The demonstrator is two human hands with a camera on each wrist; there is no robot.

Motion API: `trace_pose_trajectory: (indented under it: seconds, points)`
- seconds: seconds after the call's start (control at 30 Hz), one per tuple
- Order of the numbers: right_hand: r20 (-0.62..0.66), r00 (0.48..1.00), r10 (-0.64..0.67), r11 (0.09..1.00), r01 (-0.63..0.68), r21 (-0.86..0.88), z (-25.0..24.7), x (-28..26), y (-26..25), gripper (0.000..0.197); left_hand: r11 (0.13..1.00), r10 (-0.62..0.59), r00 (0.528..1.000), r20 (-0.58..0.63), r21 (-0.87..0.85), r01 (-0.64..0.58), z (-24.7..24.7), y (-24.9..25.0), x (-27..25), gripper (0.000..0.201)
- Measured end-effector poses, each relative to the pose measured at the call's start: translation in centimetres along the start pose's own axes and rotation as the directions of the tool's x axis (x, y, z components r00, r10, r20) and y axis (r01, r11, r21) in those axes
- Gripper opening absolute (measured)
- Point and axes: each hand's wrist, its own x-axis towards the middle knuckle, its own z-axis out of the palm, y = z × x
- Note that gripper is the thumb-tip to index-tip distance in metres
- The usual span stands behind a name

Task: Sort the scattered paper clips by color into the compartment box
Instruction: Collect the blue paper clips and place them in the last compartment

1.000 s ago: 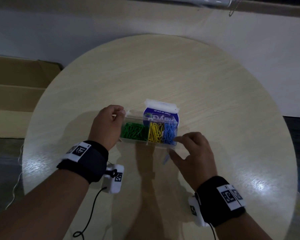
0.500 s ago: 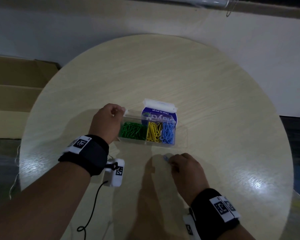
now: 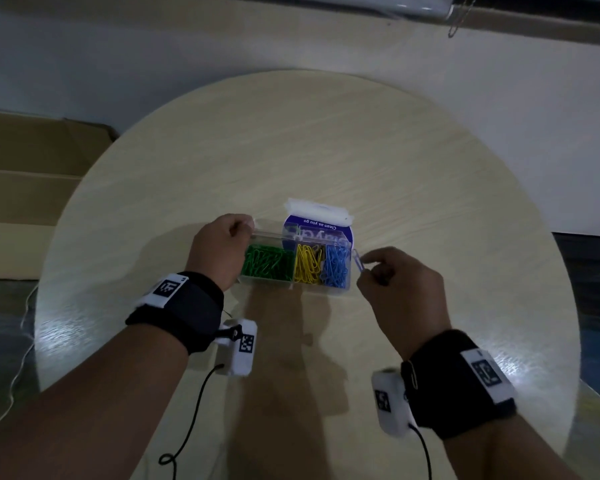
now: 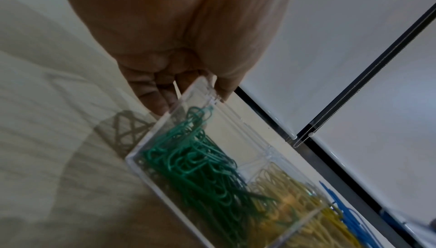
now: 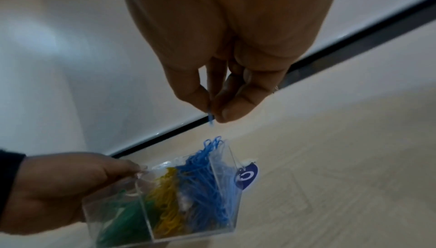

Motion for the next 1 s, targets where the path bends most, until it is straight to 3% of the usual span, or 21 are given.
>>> trace_pose_trajectory:
  seconds: [0.17, 0.37, 0.53, 0.6, 0.67, 0.77, 0.9, 1.0]
  points:
    - [0.058, 0.998, 0.032, 0.994, -0.026, -0.105, 1.3, 0.7, -0.5, 0.004, 1.0, 0.002, 1.0, -0.008, -0.026, -0.003, 0.3, -0.4, 0.0, 0.027]
    - [0.092, 0.995, -0.04, 0.988, 0.052, -0.142, 2.7, 1.1, 0.2, 0.009, 0.998, 0.005, 1.0, -0.006, -0.069, -0.005, 0.5, -0.7, 0.2, 0.025]
    - [-0.108, 0.992, -0.065, 0.997, 0.061, -0.046, 2.1, 0.5, 0.3, 0.007, 0.997, -0.002, 1.0, 0.006, -0.081, 0.003, 0.5, -1.0, 0.4, 0.023]
    - [-0.166, 0.986, 0.0, 1.0, 0.004, 0.019, 1.5, 0.5, 0.7, 0.008, 0.996, -0.003, 1.0, 0.01, -0.088, 0.004, 0.4, -0.9, 0.4, 0.023]
    - [-0.113, 0.991, 0.065, 0.997, -0.061, 0.044, 1.2, 0.6, 1.9, 0.012, 0.996, -0.005, 1.0, 0.01, -0.094, 0.006, 0.3, -0.8, 0.4, 0.024]
    - [0.043, 0.998, 0.046, 0.998, -0.044, -0.035, 1.9, 1.0, 4.0, 0.027, 0.996, 0.001, 1.0, 0.012, -0.085, 0.0, 0.4, -0.8, 0.3, 0.024]
    - [0.157, 0.979, -0.127, 0.963, 0.16, -0.218, 3.2, 3.5, 4.5, 0.039, 0.997, 0.012, 1.0, 0.006, -0.071, -0.011, 0.4, -0.8, 0.5, 0.023]
    - [0.289, 0.942, -0.17, 0.887, 0.274, -0.371, 3.5, 4.7, 4.5, 0.023, 0.998, 0.0, 1.0, -0.003, -0.066, -0.001, 0.4, -0.9, 0.6, 0.023]
